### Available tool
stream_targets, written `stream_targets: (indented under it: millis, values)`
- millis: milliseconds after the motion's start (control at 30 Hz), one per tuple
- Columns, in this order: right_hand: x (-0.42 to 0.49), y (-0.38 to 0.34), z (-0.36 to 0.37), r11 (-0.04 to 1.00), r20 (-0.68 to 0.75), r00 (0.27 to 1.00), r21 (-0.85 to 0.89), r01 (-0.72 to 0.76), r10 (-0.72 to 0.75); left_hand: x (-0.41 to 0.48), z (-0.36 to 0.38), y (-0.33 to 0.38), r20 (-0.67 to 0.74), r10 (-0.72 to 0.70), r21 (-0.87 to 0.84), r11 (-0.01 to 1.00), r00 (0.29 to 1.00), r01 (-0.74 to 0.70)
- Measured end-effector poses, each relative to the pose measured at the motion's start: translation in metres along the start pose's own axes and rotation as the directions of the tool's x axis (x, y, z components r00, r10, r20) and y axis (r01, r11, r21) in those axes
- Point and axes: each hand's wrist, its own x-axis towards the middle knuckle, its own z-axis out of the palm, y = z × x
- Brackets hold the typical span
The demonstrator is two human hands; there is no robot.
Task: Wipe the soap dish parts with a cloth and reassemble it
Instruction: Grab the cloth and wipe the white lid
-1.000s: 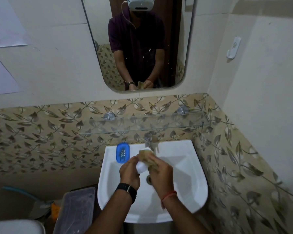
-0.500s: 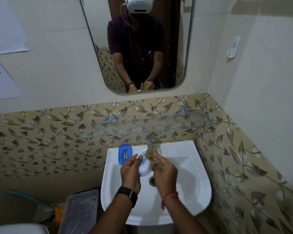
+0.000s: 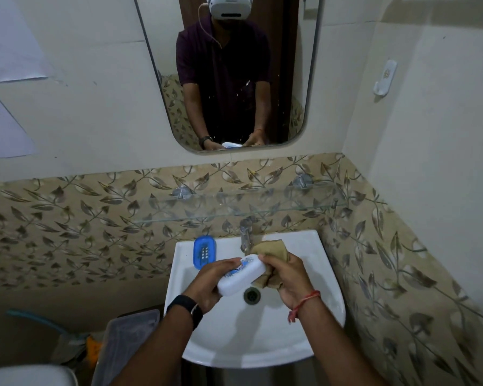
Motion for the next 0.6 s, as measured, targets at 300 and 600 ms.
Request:
stream_targets:
  millis: [300, 600]
  values:
    - [-0.003, 0.007, 0.017, 0.971, -0.203, 0.958, -0.168, 0.171, -0.204, -0.011, 0.033, -0.011, 0.165, 0.387, 0.595, 0.694, 0.907, -0.405]
    - [-0.026, -0.005, 0.01, 0.961, 0.058, 0.971, -0.141, 0.239, -0.233, -0.012, 0.023, -0.014, 0.142, 0.434, 0.426, 0.785, 0.89, -0.451]
